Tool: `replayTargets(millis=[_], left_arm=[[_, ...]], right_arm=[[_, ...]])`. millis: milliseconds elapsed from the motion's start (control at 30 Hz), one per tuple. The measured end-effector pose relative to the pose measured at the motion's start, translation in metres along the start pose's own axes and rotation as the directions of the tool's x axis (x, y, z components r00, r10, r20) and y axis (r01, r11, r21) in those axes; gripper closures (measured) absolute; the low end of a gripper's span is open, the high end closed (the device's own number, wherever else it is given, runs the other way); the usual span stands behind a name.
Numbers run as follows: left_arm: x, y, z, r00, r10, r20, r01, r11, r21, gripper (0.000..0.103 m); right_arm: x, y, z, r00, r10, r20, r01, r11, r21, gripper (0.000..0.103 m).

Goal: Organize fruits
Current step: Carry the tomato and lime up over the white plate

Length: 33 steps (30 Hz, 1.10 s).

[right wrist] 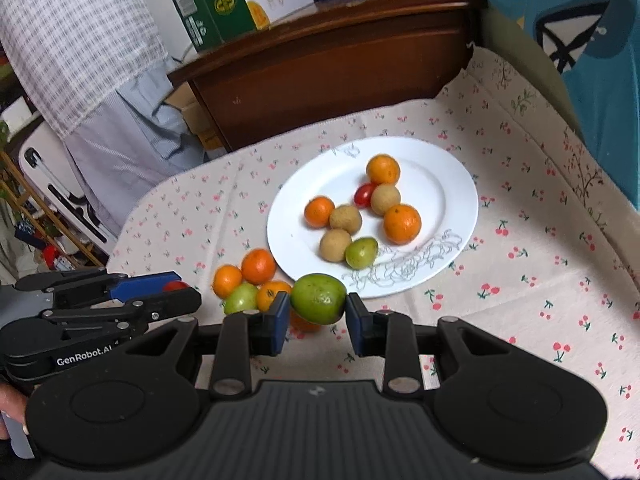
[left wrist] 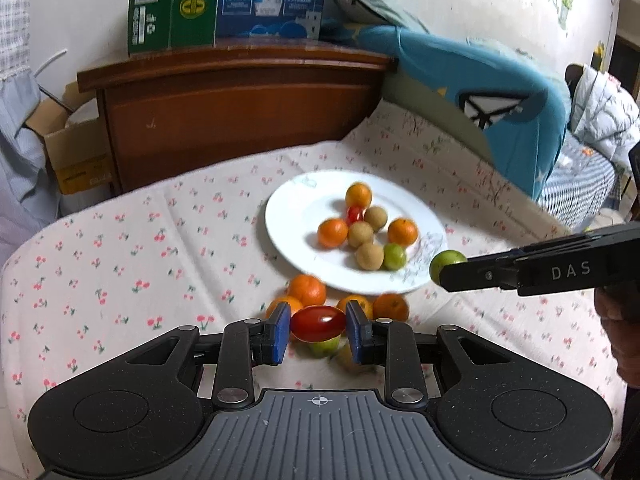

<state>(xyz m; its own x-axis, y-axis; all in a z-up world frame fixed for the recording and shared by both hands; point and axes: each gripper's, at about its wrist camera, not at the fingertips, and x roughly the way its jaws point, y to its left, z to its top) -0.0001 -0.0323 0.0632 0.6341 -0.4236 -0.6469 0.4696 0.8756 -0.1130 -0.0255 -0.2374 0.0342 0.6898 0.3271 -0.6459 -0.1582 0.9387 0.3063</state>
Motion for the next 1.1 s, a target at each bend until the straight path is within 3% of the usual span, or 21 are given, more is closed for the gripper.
replayTargets(millis=[367,667,1100], left_arm=[[-0.01,-0.008,0.028,0.997,-0.006,0.075,0.009,0.999,-0.043,0.076],[0.005,0.003,0.058,0.997,-0.02,0.08,0.029,0.994,-0.107,0.076],[0.059,0.019,0.079,1.0,-0.023,0.013,0.025,0.99,-0.142,0.076]], right_arm=[[-0.022,-0.006,0.024,0.994,0.026,0.107,-0.032,0.998,0.056,0.073],[-0.03,-0.023,0.047,0.982,-0.001,0.189,-0.026,0.99,0.142,0.073],[-0.006,-0.038,0.054,0.985,-0.071,0.156,0.031,0.969,0.246,0.073]])
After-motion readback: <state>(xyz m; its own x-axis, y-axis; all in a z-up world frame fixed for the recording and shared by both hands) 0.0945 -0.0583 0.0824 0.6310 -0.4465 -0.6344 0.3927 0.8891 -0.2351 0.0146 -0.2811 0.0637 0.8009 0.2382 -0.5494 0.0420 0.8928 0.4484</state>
